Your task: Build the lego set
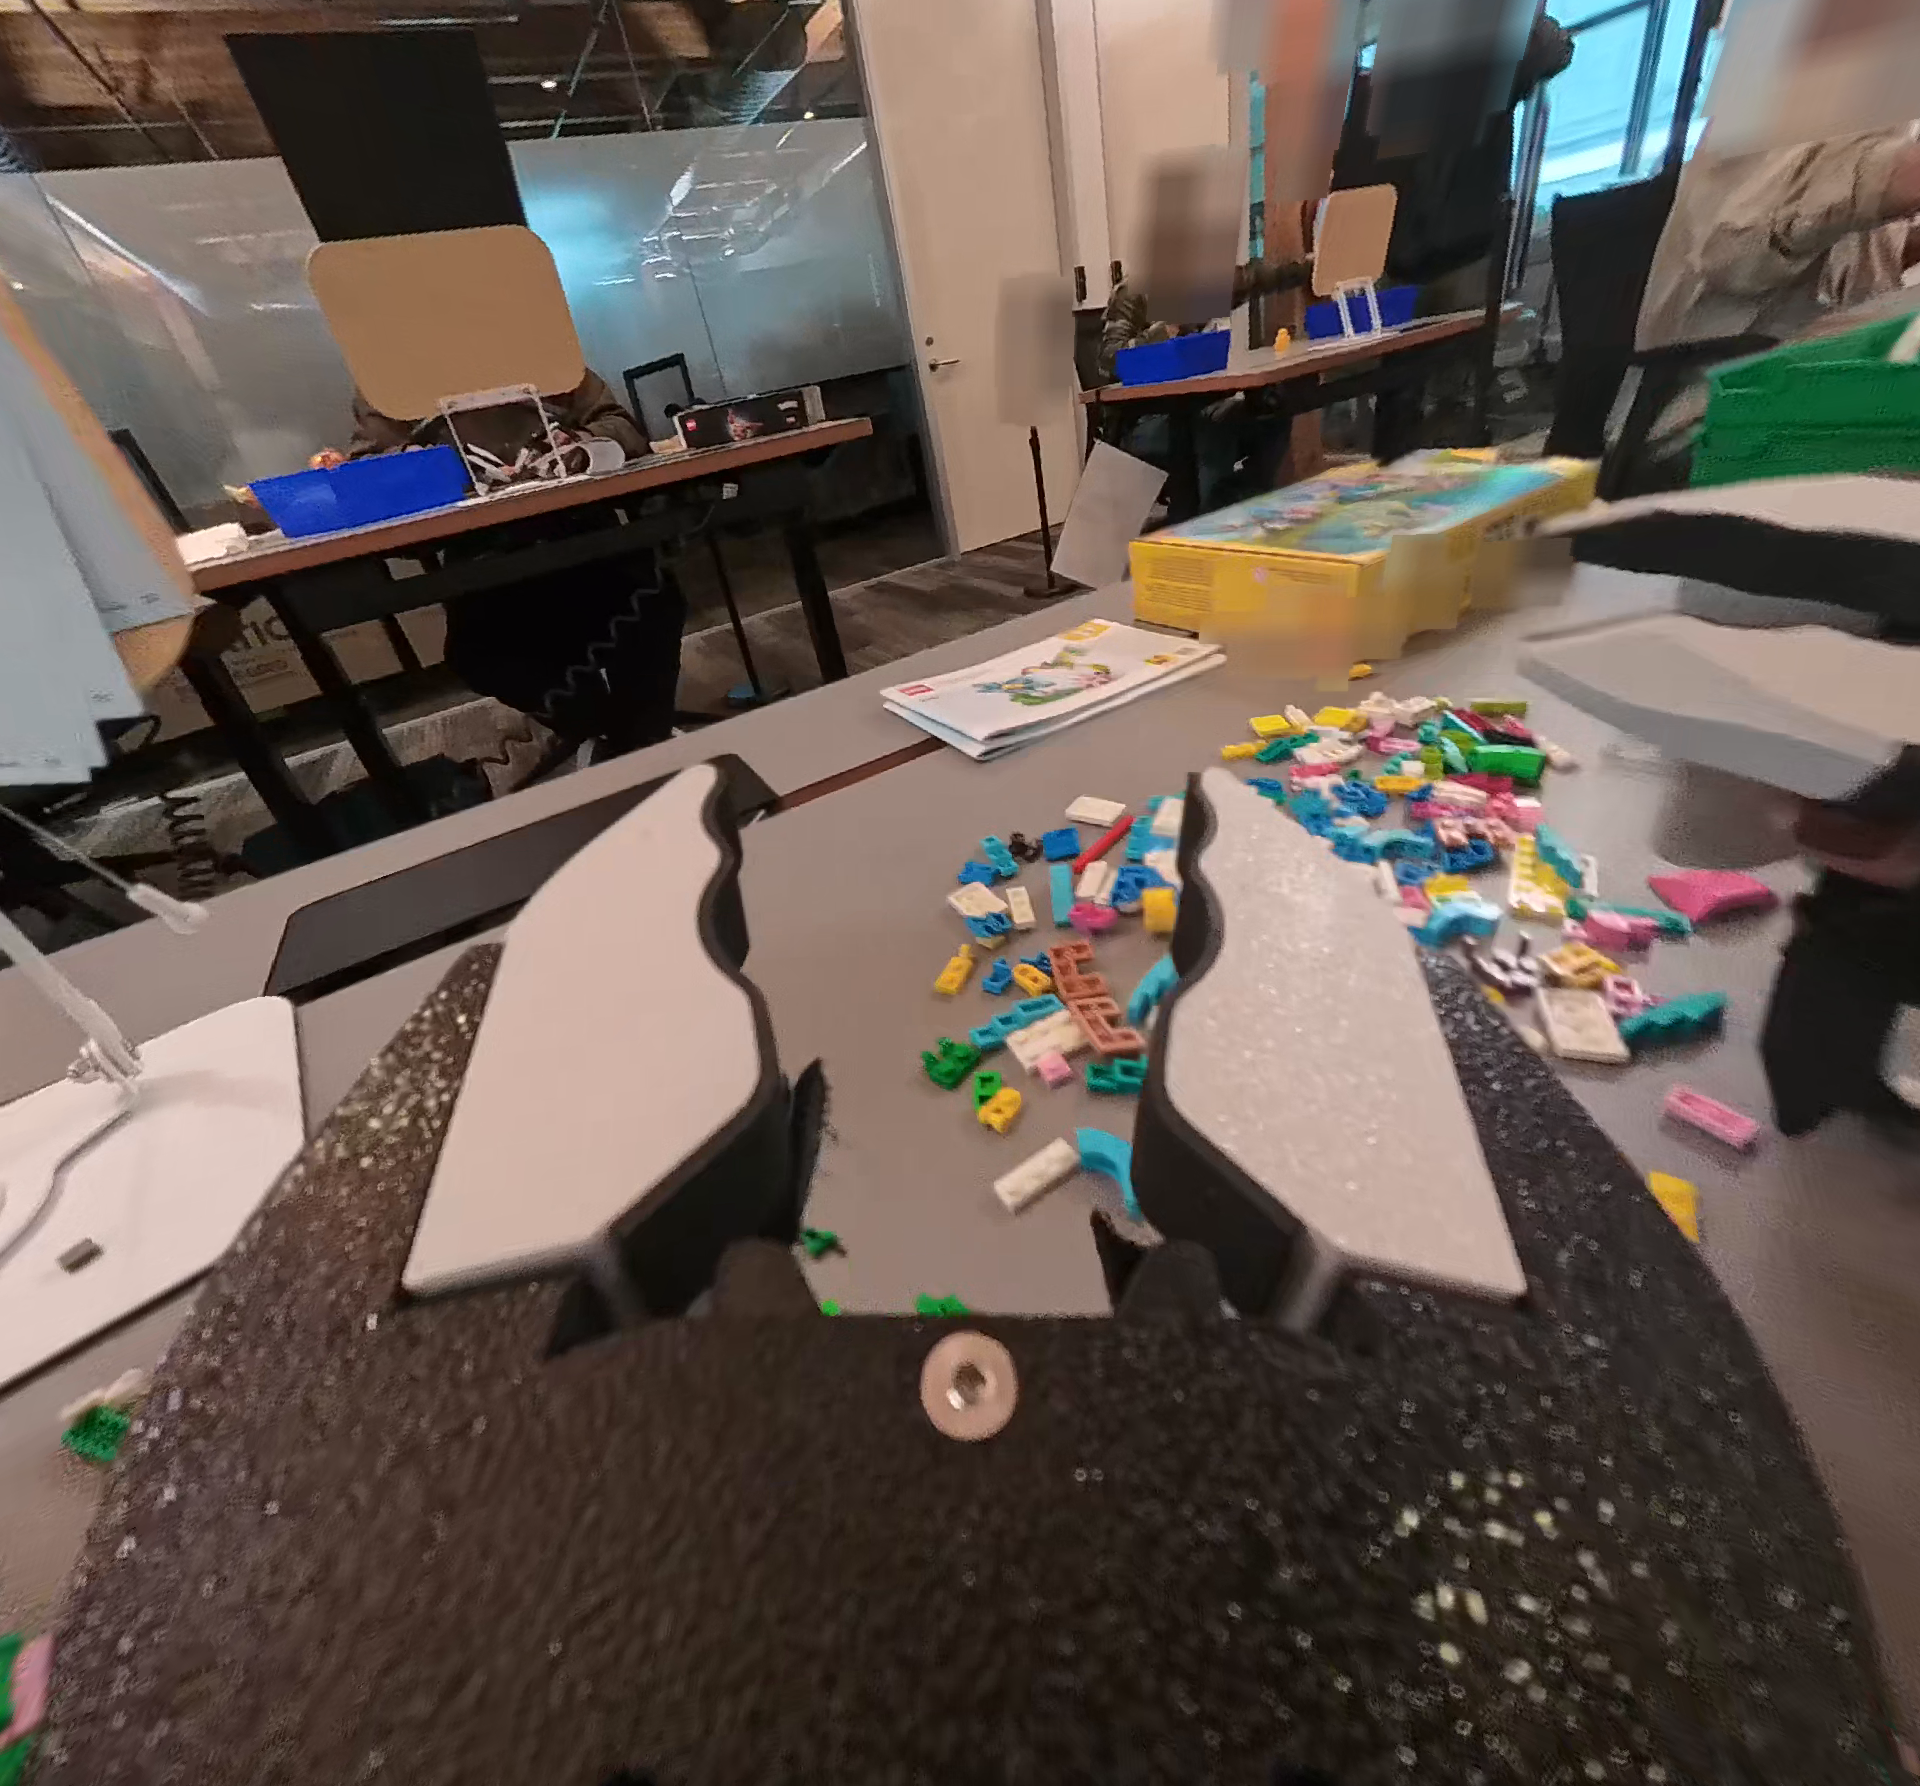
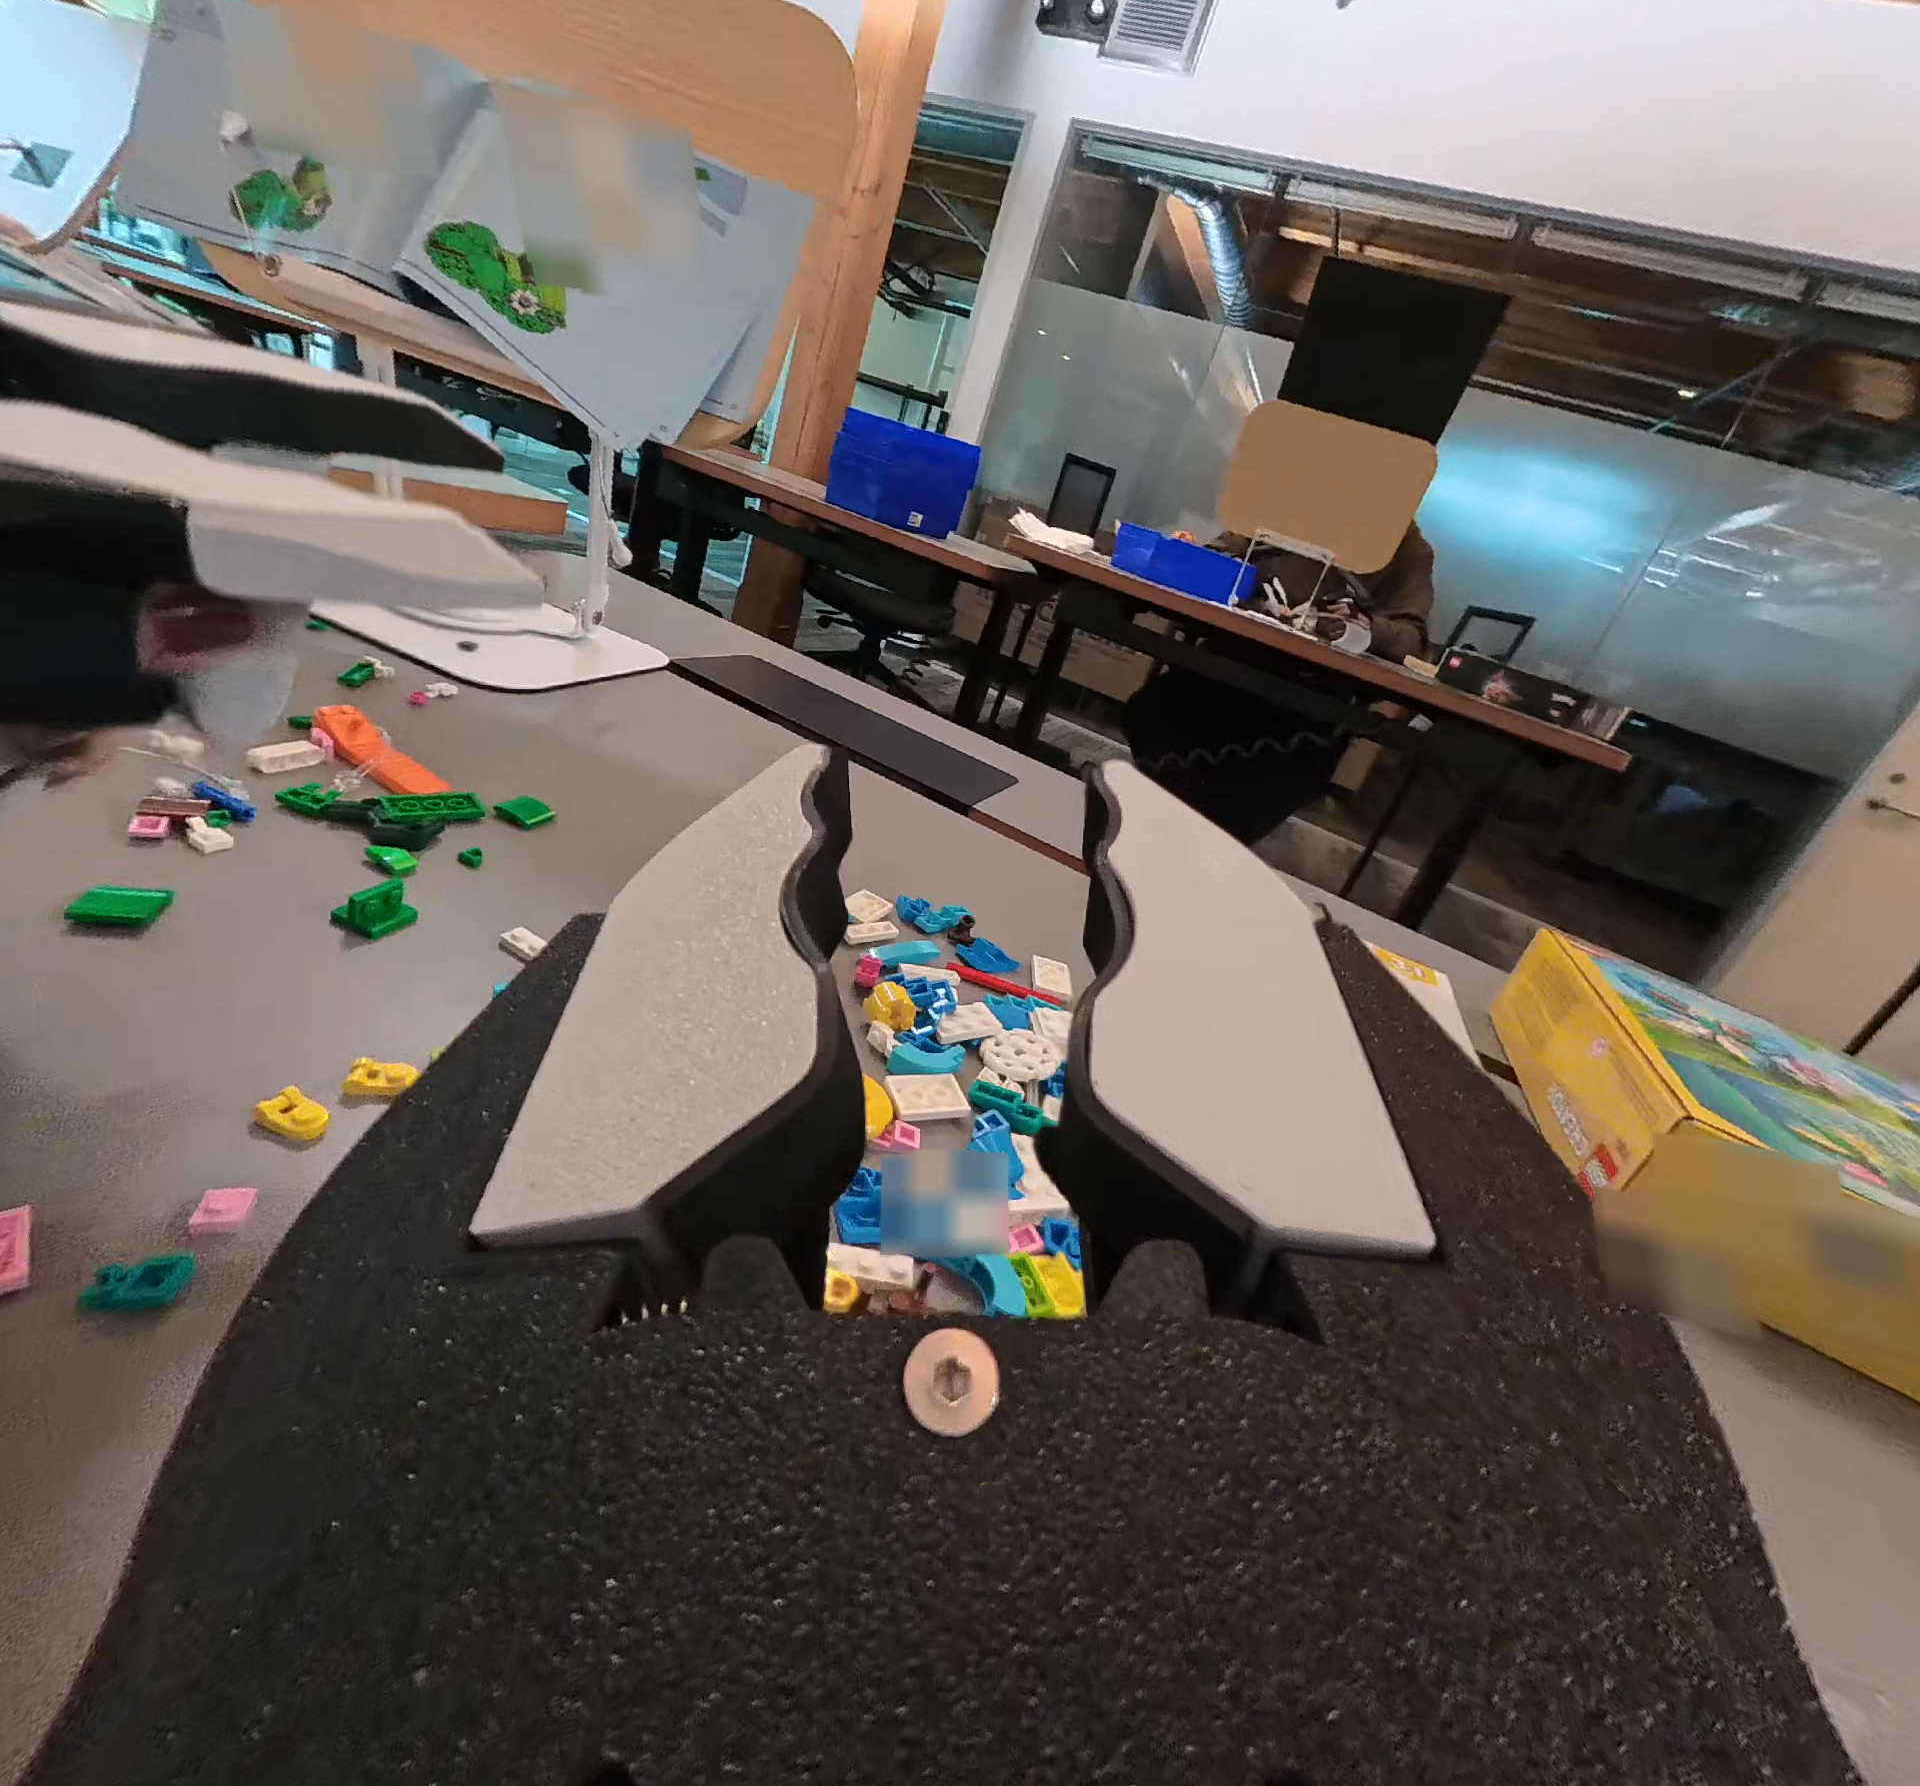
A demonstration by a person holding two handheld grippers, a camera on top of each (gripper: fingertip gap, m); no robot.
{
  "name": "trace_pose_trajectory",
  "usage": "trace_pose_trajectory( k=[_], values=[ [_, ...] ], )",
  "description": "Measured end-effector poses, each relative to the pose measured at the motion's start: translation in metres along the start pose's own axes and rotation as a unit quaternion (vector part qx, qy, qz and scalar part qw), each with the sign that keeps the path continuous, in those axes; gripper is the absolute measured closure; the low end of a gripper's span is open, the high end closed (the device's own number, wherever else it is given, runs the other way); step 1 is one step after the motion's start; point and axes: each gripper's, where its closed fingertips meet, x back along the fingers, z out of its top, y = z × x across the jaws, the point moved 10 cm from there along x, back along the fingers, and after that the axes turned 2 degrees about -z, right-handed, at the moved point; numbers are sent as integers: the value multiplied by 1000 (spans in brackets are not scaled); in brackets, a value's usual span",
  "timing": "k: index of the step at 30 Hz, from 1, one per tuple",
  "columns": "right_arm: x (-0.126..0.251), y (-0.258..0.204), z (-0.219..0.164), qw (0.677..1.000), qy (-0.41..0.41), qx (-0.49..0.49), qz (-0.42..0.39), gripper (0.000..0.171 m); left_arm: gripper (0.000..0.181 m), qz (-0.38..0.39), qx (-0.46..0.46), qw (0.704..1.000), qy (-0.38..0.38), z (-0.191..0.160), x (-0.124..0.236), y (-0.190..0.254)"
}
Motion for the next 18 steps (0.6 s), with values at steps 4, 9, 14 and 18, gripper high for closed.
trace_pose_trajectory(
  k=[4,9,14,18],
  values=[
    [1,4,1,1000,-10,18,-12,128,96,13,41,999,2,-5,-5,-30],
    [1,9,2,998,-48,29,-29,130,97,31,94,993,-62,-18,-3,-36],
    [4,6,10,998,-51,21,2,136,104,-10,125,992,-22,-20,2,-34],
    [8,-1,13,999,-22,30,28,167,119,-20,124,992,-4,-24,4,-32]
  ],
)
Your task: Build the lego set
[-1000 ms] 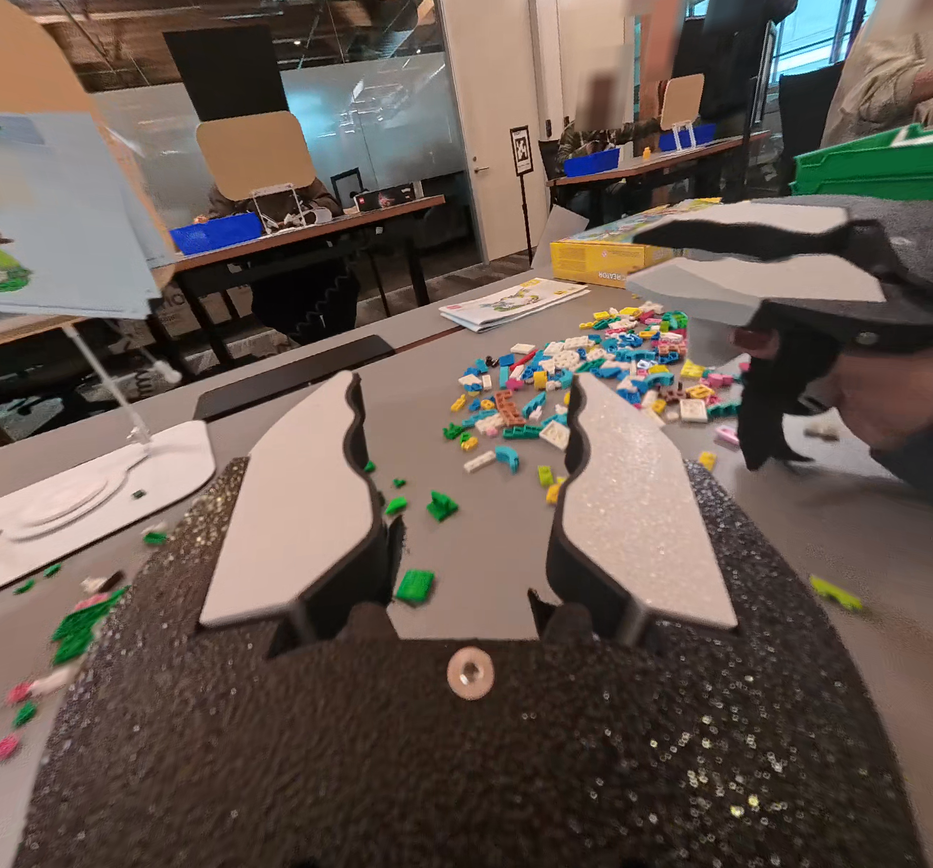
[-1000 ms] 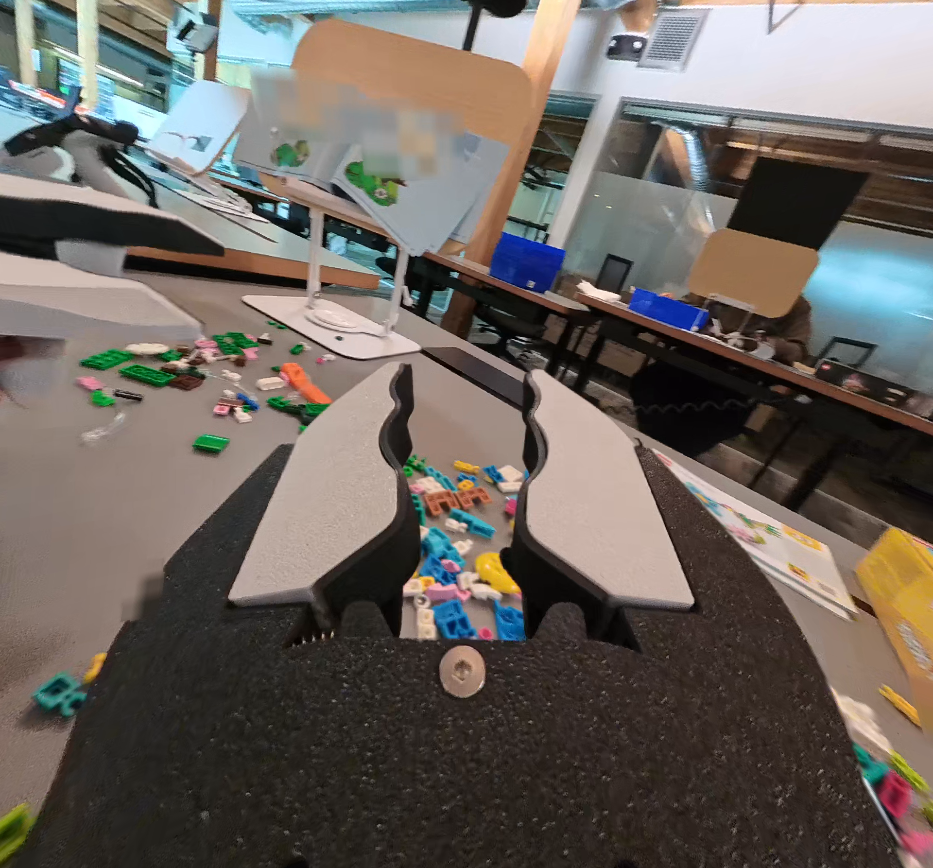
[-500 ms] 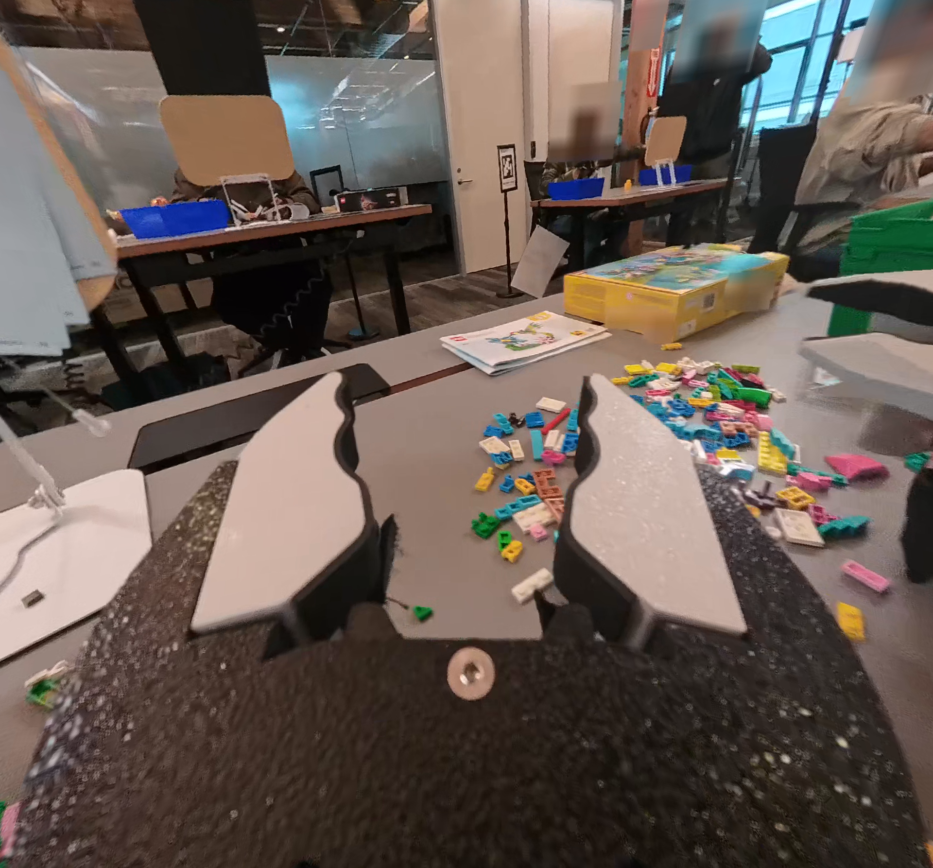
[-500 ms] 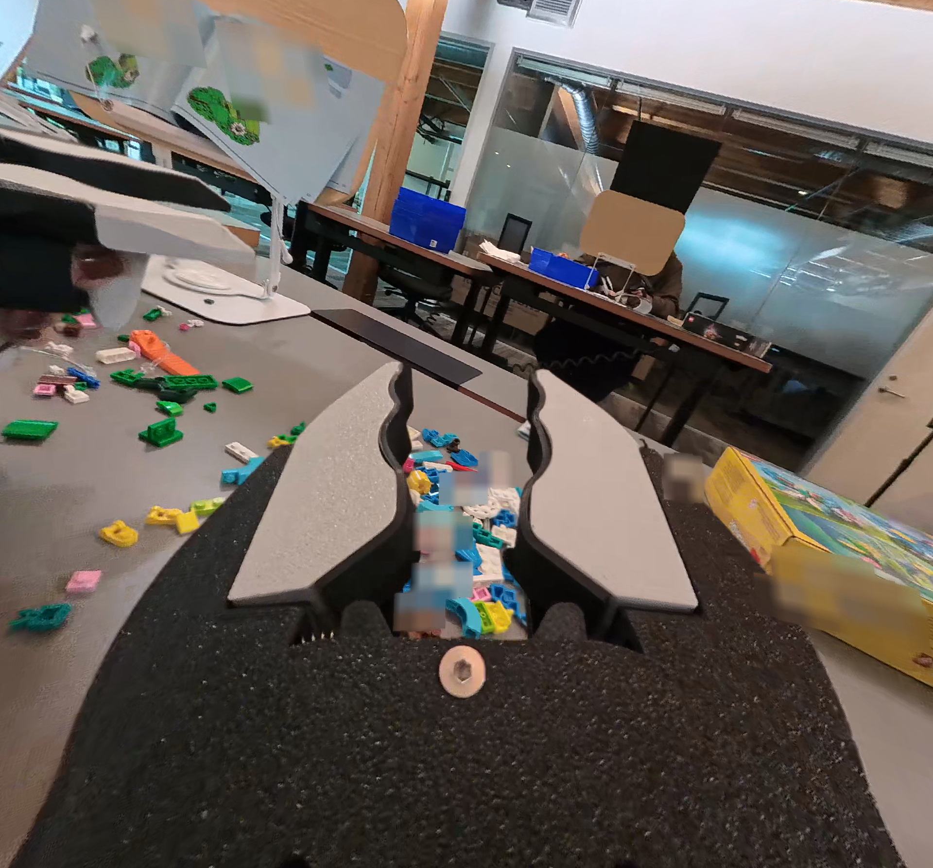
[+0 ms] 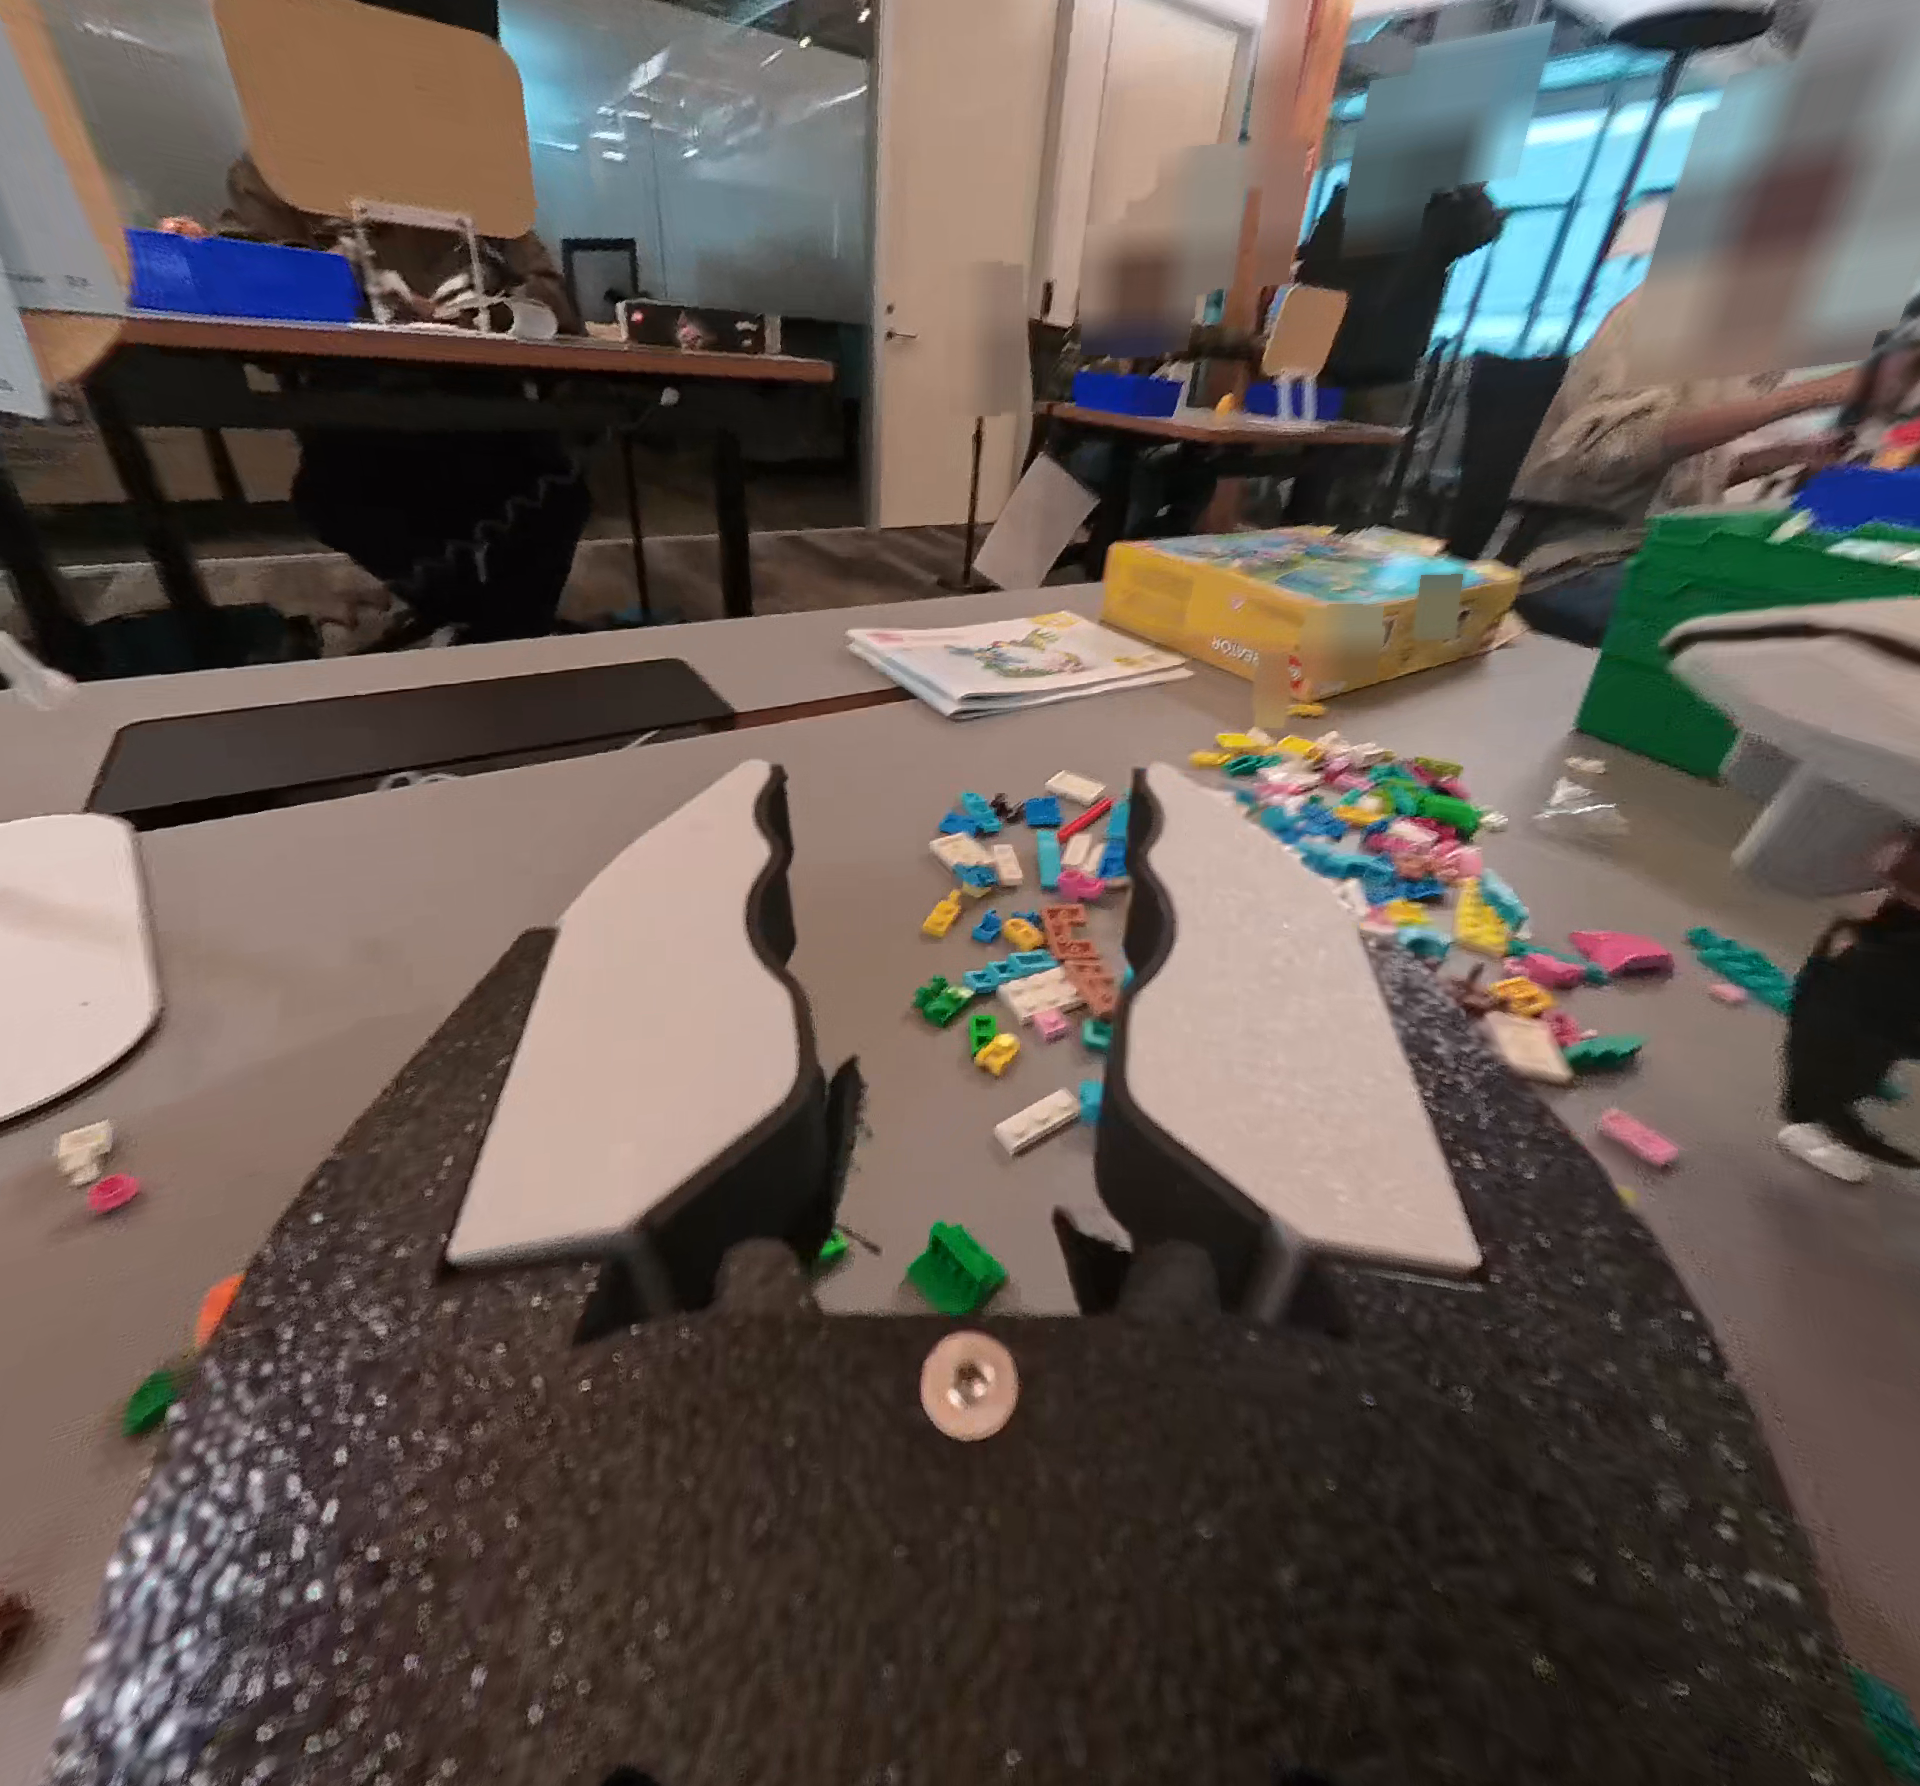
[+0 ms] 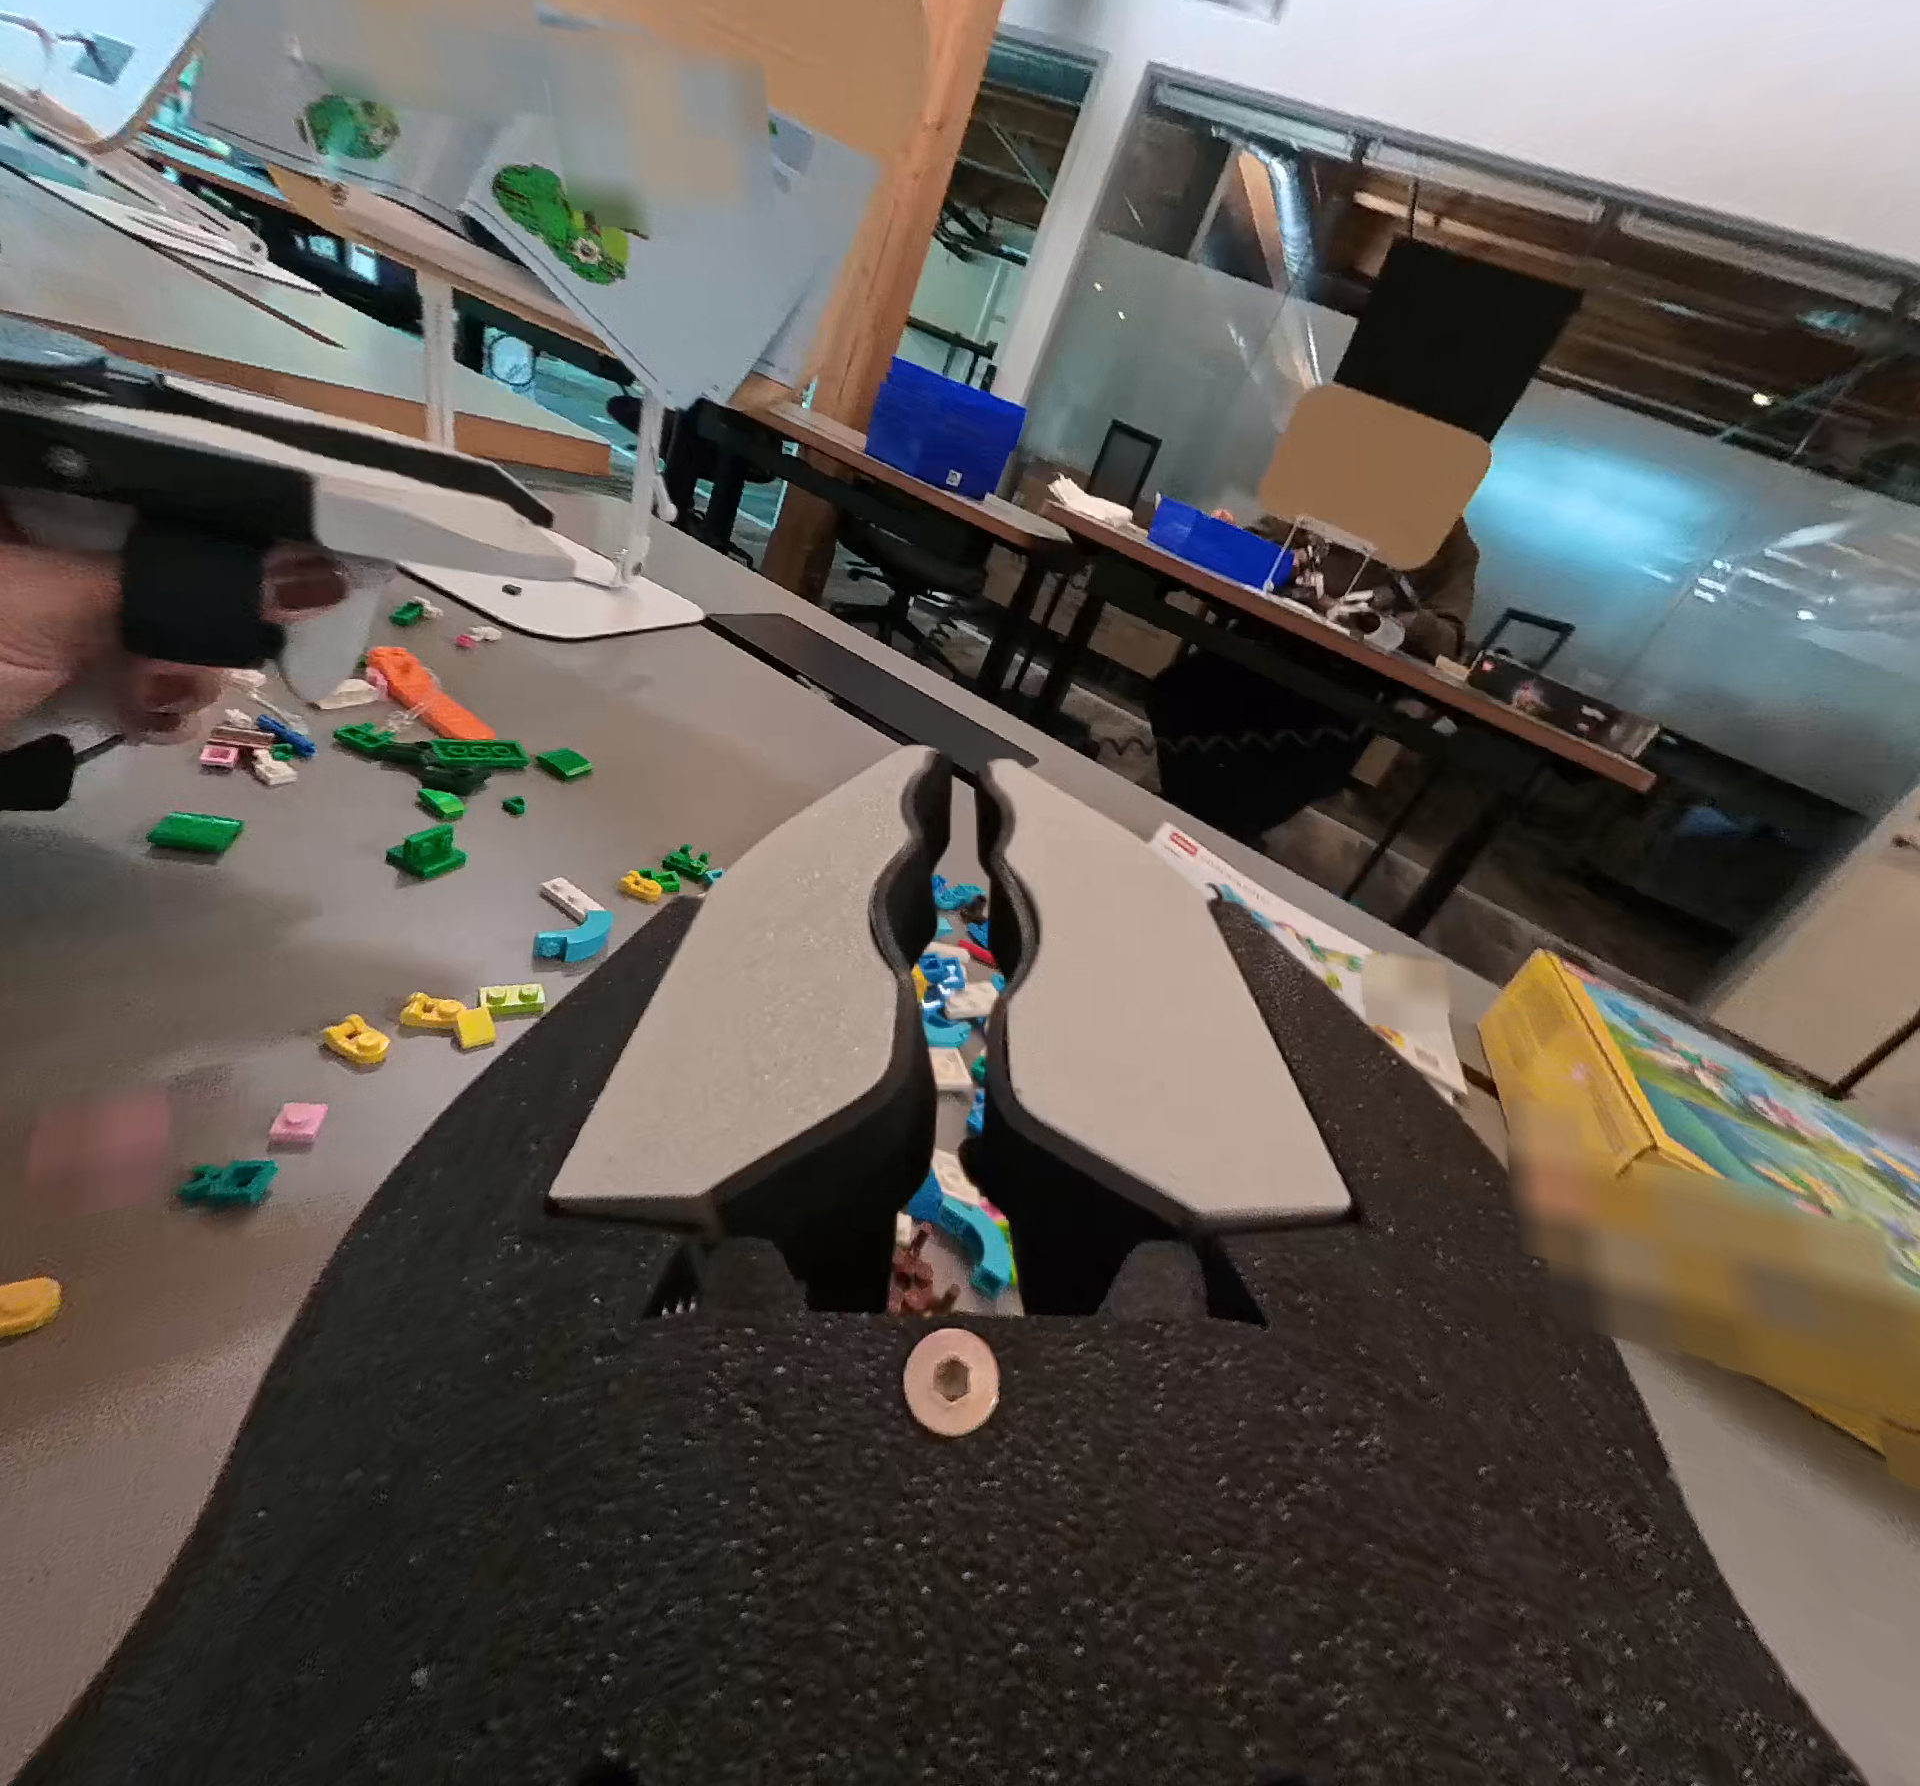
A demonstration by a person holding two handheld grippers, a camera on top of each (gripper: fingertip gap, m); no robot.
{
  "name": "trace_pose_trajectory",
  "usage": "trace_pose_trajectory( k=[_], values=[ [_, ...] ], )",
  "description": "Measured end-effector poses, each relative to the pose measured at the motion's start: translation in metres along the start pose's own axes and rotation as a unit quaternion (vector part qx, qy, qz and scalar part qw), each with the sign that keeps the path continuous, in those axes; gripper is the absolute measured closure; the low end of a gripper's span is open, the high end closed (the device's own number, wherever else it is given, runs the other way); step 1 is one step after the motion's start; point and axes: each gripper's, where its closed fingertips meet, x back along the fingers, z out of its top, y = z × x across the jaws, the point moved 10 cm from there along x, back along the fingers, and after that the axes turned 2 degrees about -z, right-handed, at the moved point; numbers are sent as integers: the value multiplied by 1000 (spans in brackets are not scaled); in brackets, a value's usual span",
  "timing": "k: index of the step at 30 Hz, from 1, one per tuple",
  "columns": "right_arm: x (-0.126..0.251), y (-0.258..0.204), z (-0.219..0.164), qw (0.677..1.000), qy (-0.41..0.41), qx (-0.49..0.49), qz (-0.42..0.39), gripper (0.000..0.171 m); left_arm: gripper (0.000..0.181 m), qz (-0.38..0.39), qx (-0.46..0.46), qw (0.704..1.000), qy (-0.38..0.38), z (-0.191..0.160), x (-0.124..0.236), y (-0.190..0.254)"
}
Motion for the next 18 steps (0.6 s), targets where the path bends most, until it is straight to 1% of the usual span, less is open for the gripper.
trace_pose_trajectory(
  k=[2,5,10,14,18],
  values=[
    [1,-3,2,1000,3,21,8,171,127,31,-32,999,-20,-2,-1,2],
    [4,-5,8,999,6,40,11,171,132,31,-73,996,-27,-3,-2,11],
    [6,-4,7,1000,17,10,23,171,146,-7,-111,993,-36,-8,-7,29],
    [7,-2,3,999,28,-1,15,171,159,-40,-130,990,-35,-11,-9,37],
    [7,-6,-4,999,49,-3,20,171,165,-57,-128,990,-31,-11,-9,38]
  ],
)
